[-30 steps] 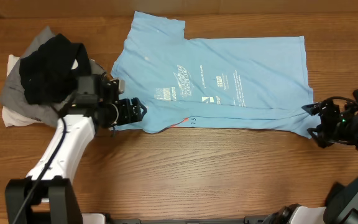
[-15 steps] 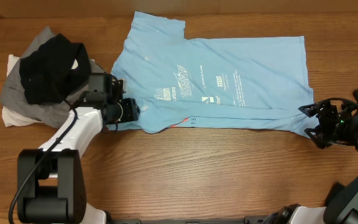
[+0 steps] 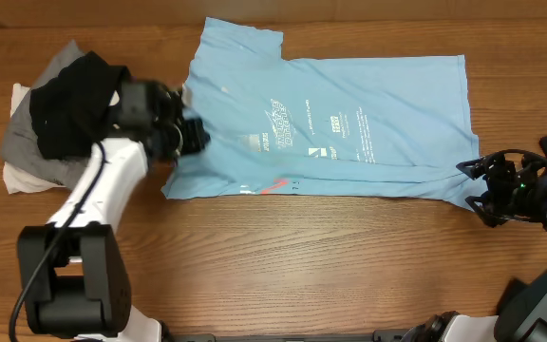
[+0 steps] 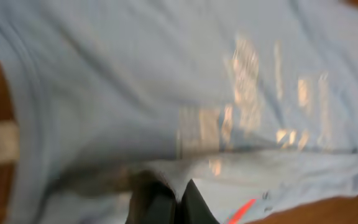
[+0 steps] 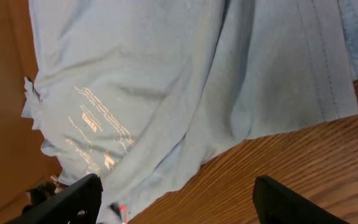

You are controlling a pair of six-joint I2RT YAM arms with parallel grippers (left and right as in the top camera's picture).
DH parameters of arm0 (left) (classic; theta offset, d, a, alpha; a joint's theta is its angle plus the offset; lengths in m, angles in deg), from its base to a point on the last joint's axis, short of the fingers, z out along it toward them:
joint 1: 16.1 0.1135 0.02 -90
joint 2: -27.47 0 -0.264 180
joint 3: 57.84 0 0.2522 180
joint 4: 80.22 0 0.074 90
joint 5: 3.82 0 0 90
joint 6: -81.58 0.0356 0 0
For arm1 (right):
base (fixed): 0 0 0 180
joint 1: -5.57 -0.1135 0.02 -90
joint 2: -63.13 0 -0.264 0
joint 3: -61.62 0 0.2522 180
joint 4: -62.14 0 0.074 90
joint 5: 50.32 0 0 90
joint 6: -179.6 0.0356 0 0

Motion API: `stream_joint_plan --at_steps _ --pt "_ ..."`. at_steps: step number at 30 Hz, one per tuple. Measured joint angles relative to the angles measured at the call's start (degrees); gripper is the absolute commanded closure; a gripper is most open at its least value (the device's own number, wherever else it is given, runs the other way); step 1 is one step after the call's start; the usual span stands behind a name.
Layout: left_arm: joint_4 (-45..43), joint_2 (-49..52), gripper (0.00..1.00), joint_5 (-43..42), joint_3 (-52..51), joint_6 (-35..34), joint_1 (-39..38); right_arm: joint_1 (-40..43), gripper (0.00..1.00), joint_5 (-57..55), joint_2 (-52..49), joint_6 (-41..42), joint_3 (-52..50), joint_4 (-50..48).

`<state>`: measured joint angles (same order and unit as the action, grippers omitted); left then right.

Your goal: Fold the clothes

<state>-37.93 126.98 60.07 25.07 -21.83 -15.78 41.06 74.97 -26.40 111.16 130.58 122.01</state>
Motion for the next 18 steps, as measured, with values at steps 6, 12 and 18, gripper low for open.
stream_joint_plan --at_steps 6,12,18 --pt "-2.67 -0.13 0.93 1.44 3.34 -0.13 2.49 0.0 0.18 -0.81 0.0 -0.04 0.0 -0.02" --pt "-1.46 -0.11 0.66 6.51 3.34 -0.15 2.69 0.0 0.18 -1.22 0.0 -0.07 0.0 -0.02" --pt "-0.66 -0.07 0.38 10.4 3.34 -0.55 2.69 0.0 0.18 -1.42 0.0 -0.2 0.0 -0.04"
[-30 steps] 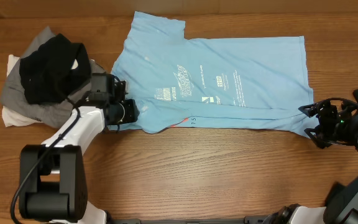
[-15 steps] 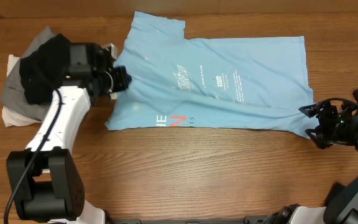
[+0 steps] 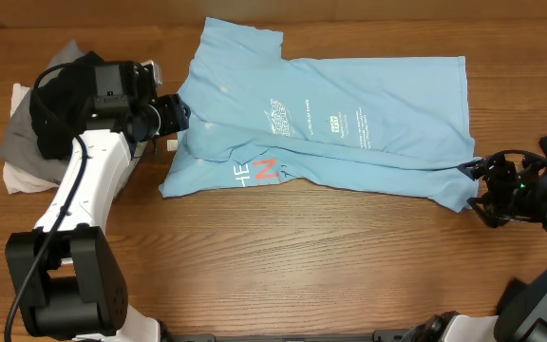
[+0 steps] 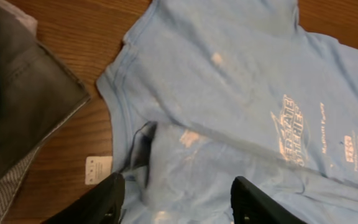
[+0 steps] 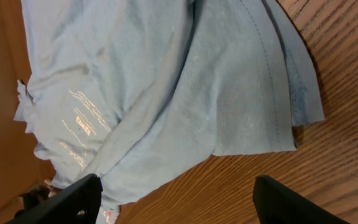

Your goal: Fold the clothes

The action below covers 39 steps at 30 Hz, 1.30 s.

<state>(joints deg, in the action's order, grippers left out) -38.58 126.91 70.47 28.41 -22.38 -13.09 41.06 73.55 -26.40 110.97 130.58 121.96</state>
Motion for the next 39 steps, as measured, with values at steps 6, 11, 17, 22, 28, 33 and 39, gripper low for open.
stream_joint_plan --at_steps 6,11,17,22,28,33,39 --pt "5.25 0.0 0.33 -0.2 0.02 0.81 0.0 0.0 0.0 -4.68 0.0 0.44 0.0 1.57" --pt "18.62 0.0 0.28 -0.07 0.11 1.73 0.0 0.15 0.03 -14.51 0.0 4.17 -0.02 4.09" --pt "26.77 0.0 0.24 5.05 -1.11 1.68 0.0 0.17 0.11 -18.84 -0.66 6.19 -1.42 0.59" --pt "22.29 0.07 0.24 8.33 -6.99 0.5 0.07 0.15 0.15 -15.47 -3.61 5.2 -5.03 -7.02" --pt "17.42 0.2 0.27 9.7 -11.91 -1.16 0.04 0.17 0.52 -12.41 -5.31 4.26 -6.82 -10.6" --pt "13.79 0.22 0.45 10.25 -12.15 -2.14 0.07 0.15 0.96 -11.32 -5.53 3.82 -7.72 -10.4" --pt "12.9 0.22 0.92 11.23 -12.15 -2.89 0.07 0.55 0.96 -13.0 -5.57 3.08 -5.42 -6.19"
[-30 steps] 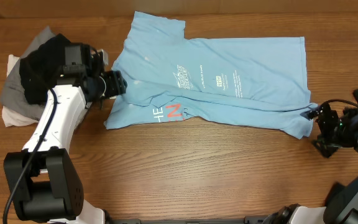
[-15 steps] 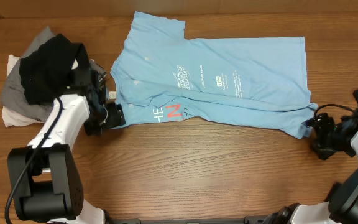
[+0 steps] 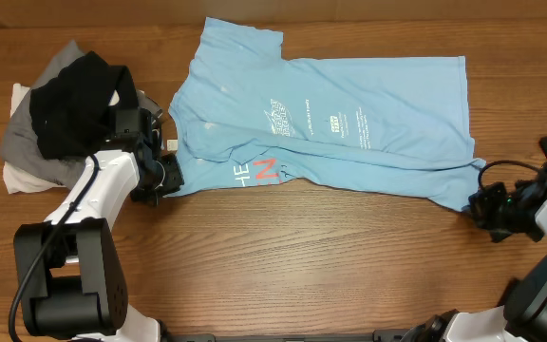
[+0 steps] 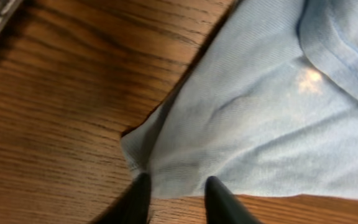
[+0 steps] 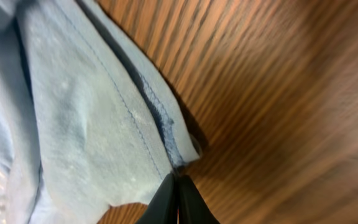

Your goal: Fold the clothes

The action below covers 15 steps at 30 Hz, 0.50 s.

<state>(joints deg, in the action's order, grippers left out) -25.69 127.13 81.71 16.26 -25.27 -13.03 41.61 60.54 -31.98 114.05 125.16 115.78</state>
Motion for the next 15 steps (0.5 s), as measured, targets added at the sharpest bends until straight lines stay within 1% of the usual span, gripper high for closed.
stream_joint_plan --at_steps 1,6,11,15 --pt "0.0 0.0 0.96 0.22 0.0 -0.07 0.0 0.07 0.96 -0.57 0.0 -0.24 1.18 0.7" --pt "0.44 0.0 0.96 1.46 0.0 0.28 0.0 0.09 0.96 -2.78 0.0 -1.07 7.5 2.89" --pt "1.73 0.0 0.96 2.21 0.0 0.31 0.57 0.11 0.96 -6.99 0.0 -0.85 8.22 4.98" --pt "2.49 0.0 0.96 2.4 0.0 0.31 2.16 0.09 0.96 -13.84 0.0 1.01 8.22 6.58"
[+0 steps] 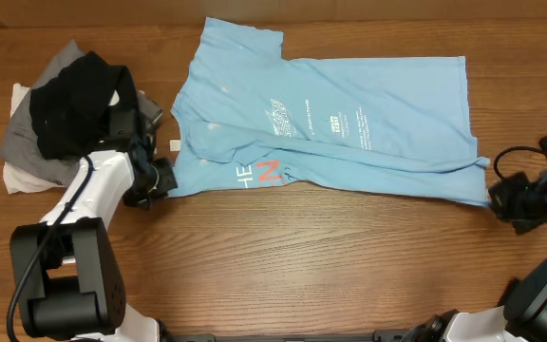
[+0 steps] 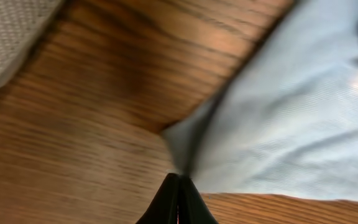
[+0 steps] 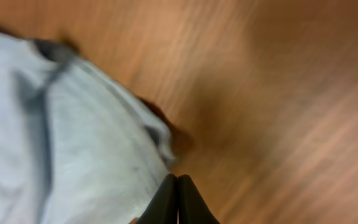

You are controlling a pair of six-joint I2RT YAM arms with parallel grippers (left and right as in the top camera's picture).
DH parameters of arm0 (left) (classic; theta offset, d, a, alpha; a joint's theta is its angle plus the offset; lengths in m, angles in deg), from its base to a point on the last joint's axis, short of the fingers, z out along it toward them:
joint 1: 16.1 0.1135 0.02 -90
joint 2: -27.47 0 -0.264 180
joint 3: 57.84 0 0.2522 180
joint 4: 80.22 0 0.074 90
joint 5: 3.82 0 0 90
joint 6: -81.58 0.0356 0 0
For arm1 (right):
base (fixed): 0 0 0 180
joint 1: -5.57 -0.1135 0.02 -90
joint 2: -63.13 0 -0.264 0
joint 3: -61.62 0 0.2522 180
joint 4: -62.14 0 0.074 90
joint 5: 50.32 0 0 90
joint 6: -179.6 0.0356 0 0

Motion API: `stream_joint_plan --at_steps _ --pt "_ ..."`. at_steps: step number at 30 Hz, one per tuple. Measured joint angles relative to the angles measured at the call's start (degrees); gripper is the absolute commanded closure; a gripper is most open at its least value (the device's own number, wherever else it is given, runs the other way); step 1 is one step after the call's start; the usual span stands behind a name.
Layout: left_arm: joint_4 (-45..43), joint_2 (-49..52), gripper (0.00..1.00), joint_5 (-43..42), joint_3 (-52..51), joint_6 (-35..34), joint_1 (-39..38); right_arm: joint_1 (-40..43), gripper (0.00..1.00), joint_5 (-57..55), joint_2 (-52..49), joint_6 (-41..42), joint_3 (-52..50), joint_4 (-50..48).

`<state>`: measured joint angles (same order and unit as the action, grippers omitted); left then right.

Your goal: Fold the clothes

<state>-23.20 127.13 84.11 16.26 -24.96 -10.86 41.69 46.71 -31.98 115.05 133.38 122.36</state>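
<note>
A light blue T-shirt (image 1: 349,104) lies spread across the wooden table, its near edge folded up so that red letters (image 1: 267,172) show. My left gripper (image 1: 160,179) sits at the shirt's lower-left corner. In the left wrist view the left gripper (image 2: 179,182) is shut on that corner of the cloth (image 2: 291,124). My right gripper (image 1: 498,197) is at the lower-right corner. The right wrist view shows the right gripper (image 3: 177,182) shut on the shirt's edge (image 3: 73,137). Both wrist views are blurred.
A pile of black, grey and white clothes (image 1: 60,119) lies at the far left, just behind the left arm. A small white tag (image 1: 173,145) rests on the table (image 1: 330,266) beside the shirt's left edge.
My left gripper, open astride the lower-left corner before, is now shut on it. The right gripper, still shut on the lower-right corner, has moved right, and that corner is drawn out.
First my left gripper was shut on the shirt's left side and the right stood open by the lower-right corner. Then the left was open and raised near the collar, with red letters showing. Later the right was shut on its corner, and now both grip corners.
</note>
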Motion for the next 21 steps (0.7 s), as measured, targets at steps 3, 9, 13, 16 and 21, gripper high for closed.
stream_joint_plan --at_steps 3,9,13,16,21 --pt "0.72 0.0 0.69 -0.55 0.0 0.57 1.29 0.24 0.96 -1.97 0.0 1.4 0.0 -0.2" --pt "1.51 0.0 0.26 -7.23 0.0 3.23 1.2 0.26 0.96 -2.38 0.0 2.16 0.0 -0.76" --pt "-0.33 0.0 0.23 -9.25 -0.72 3.48 -0.33 0.26 0.96 -1.29 0.0 2.58 0.0 -0.92" --pt "-3.06 0.0 0.23 -9.27 -2.19 3.02 -1.7 0.26 0.96 -0.37 0.0 2.8 0.0 -0.98" --pt "-8.92 0.0 0.52 -8.83 -4.72 -0.22 -2.21 0.26 0.96 1.07 0.0 2.84 0.0 -1.01"
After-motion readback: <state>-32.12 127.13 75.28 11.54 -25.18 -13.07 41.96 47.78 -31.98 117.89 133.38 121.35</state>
